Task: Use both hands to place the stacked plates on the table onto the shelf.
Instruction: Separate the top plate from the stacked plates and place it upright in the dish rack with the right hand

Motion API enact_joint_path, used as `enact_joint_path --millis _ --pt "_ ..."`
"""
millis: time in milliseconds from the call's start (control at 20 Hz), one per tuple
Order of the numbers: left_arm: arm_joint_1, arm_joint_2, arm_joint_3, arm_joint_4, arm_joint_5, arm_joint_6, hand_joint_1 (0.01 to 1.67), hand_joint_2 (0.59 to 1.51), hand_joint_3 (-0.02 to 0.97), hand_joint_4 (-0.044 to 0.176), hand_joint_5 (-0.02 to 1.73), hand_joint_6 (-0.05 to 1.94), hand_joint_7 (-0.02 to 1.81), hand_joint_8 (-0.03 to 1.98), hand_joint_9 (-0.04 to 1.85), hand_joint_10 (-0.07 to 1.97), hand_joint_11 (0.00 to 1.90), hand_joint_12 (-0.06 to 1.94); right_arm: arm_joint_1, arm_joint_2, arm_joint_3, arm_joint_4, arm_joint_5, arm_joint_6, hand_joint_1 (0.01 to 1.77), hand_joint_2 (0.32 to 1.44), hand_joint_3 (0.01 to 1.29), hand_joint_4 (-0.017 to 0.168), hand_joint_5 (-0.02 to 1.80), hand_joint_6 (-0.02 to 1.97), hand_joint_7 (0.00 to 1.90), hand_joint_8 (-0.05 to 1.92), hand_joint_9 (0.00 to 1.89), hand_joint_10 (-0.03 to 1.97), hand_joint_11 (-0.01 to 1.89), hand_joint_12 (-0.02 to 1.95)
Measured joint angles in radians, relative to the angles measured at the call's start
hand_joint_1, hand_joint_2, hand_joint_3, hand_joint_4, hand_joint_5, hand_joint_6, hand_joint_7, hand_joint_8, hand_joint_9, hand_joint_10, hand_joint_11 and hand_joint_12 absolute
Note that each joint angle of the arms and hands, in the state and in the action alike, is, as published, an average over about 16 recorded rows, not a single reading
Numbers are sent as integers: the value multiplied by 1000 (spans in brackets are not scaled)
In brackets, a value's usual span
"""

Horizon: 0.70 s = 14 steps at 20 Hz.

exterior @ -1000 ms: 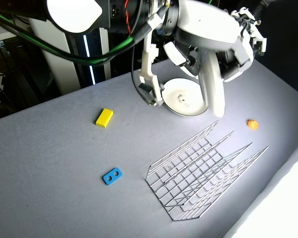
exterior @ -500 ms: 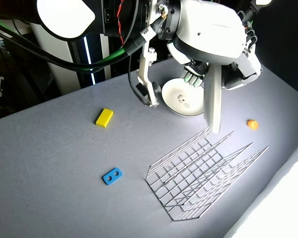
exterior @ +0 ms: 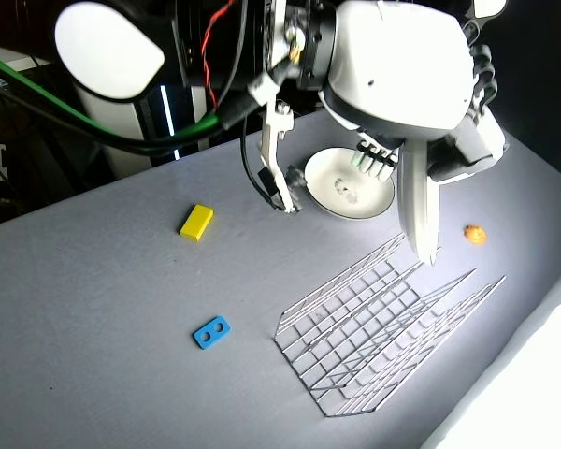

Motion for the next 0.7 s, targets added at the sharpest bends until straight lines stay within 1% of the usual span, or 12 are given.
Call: enact_joint_path --millis 250,350,500,700 --pt "18 0 -8 -14 59 -4 17 1151 11 -2 71 19 50 -5 29 4 16 83 -16 -2 38 64 3 2 1244 1063 12 -7 818 1053 958 1098 857 1087 597 1690" --pt "31 0 -13 -28 81 -4 17 1150 11 -2 76 19 54 -5 32 4 16 81 -21 -4 53 91 0 2 1243 1065 12 -6 817 1051 956 1105 849 1095 589 1710" --pt "56 0 -22 -62 114 -4 18 1150 11 -2 83 20 60 -5 37 4 16 84 -29 -8 72 133 -5 -11 1241 1069 12 -6 812 1056 950 1118 837 1101 578 1722" --pt "101 1 -38 -128 159 -3 18 1153 11 -2 87 19 59 -5 36 4 16 63 -41 -19 94 208 -13 -57 1235 1072 13 -6 817 1060 958 1125 837 1108 570 1766"
